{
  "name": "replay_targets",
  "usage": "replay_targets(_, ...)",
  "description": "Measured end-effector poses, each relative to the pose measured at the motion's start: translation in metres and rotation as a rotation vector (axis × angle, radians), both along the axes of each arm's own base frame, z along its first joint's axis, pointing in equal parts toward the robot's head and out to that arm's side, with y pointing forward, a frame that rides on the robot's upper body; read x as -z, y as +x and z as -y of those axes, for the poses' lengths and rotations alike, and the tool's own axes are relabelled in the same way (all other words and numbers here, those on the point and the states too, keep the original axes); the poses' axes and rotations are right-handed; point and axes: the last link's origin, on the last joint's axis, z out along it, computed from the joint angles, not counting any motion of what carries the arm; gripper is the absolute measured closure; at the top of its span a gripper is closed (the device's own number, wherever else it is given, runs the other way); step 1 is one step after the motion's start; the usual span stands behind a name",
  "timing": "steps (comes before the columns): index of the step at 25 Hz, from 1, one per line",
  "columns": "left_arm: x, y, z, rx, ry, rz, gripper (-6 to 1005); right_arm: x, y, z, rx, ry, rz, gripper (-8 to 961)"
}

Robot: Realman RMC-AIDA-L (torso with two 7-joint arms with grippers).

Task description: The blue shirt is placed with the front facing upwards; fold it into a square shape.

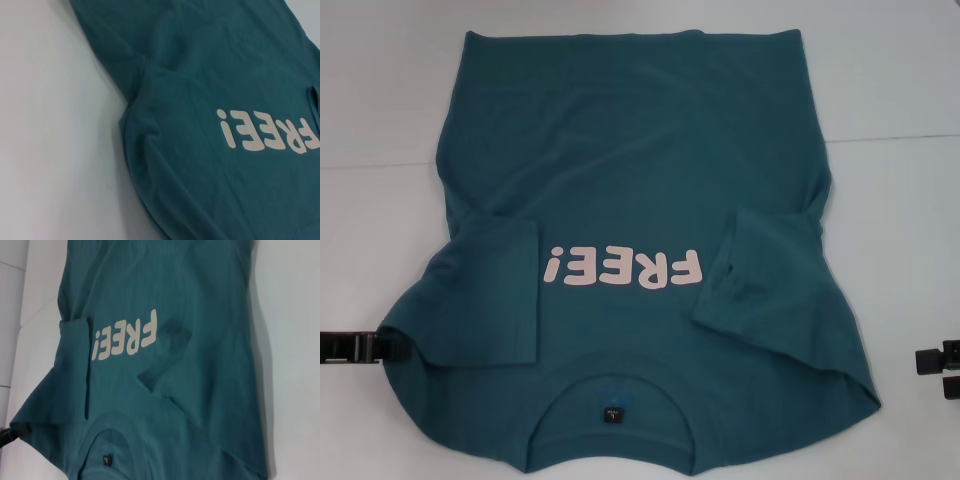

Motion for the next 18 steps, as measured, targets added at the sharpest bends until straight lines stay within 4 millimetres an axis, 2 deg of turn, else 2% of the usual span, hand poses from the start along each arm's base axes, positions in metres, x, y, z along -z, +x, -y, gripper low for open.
replay_targets(7,0.001,-0.002,0.0,-0.003,0.004,-0.001,984,-0.001,0.001,0.002,-0.005,0.006,-0.004,75)
replay_targets(15,0.011,-0.007,0.004,-0.035,-0.024,0.027,984,-0.001,0.001,0.003,-0.019,0.002,-0.003,76)
replay_targets(18,0.012,-0.009,0.005,-0.037,-0.021,0.027,916,-0.002,0.001,0.004,-0.021,0.001,-0.004,76)
